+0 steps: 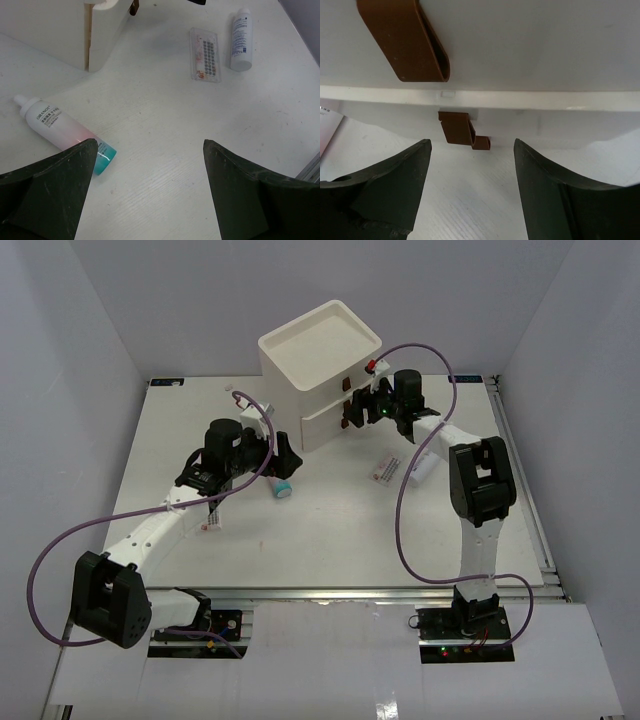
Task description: Organize the makeup
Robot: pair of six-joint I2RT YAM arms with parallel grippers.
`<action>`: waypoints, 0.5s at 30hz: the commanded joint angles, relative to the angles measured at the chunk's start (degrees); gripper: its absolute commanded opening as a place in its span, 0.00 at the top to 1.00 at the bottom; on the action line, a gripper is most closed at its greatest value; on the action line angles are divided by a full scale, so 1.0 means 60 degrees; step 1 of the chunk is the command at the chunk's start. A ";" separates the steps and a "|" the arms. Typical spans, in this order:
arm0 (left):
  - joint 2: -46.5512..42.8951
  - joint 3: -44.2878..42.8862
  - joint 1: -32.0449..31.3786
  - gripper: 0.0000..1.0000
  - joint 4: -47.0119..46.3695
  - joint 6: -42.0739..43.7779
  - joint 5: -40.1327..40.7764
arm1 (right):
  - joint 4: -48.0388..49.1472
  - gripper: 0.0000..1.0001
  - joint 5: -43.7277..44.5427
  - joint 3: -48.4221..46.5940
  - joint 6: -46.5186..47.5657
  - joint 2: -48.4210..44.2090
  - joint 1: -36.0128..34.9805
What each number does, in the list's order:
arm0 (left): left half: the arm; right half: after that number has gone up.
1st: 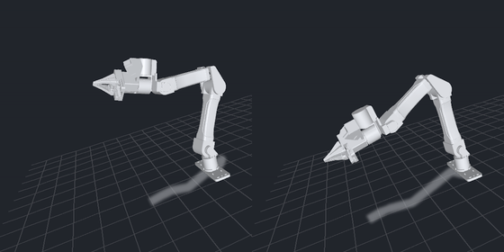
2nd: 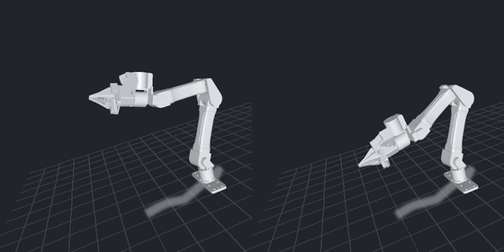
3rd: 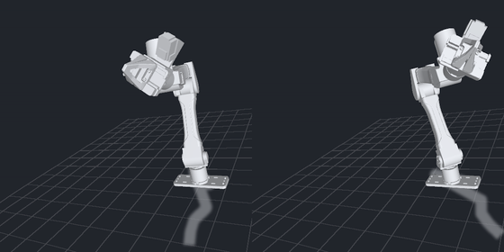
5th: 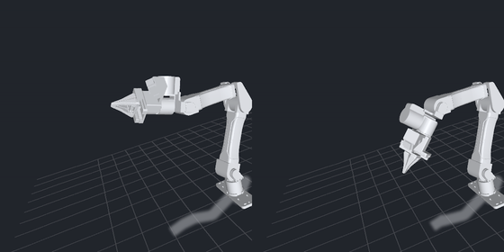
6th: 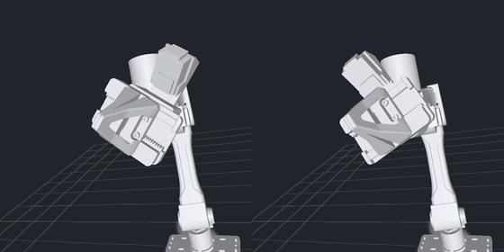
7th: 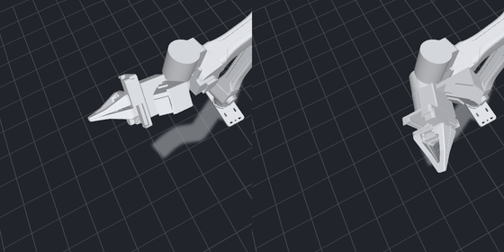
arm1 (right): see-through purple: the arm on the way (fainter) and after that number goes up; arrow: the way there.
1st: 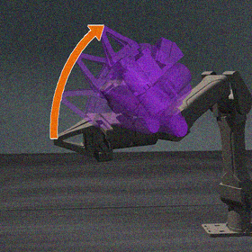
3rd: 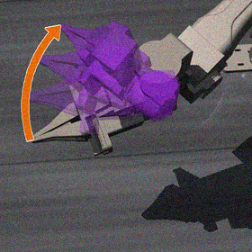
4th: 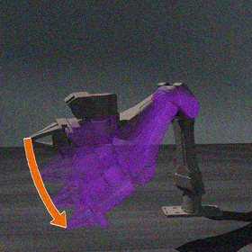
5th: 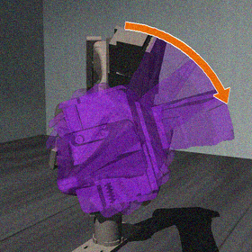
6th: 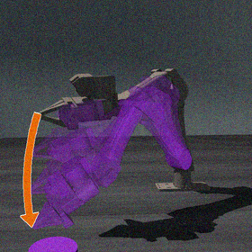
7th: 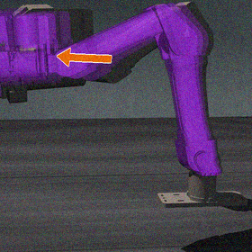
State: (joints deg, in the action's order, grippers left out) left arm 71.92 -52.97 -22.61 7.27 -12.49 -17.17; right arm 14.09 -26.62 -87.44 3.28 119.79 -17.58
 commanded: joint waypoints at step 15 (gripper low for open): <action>-0.0070 -0.0019 0.0091 0.02 -0.0157 0.0031 -0.0156 | 0.0048 0.64 0.0891 -0.0683 -0.0306 0.0256 -0.0322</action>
State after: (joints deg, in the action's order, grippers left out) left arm 71.92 -52.97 -22.33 7.27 -12.51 -17.20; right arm 12.79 -23.16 -89.05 2.26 121.34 -19.53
